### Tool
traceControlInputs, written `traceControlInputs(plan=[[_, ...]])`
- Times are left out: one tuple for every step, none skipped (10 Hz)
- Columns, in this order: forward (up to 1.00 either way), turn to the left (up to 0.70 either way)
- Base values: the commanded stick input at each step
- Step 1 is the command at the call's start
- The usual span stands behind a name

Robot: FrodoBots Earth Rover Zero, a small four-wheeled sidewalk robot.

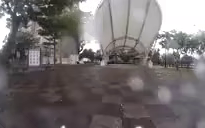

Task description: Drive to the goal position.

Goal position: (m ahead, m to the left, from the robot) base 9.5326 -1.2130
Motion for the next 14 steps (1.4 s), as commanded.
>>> traceControlInputs(plan=[[1.0,-0.08],[1.0,-0.15],[1.0,-0.22],[1.0,-0.39],[1.0,-0.18],[1.0,0.0],[1.0,0.0],[1.0,0.0],[1.0,0.0],[1.0,0.0],[1.0,0.0],[1.0,0.0],[1.0,-0.14],[1.0,-0.39]])
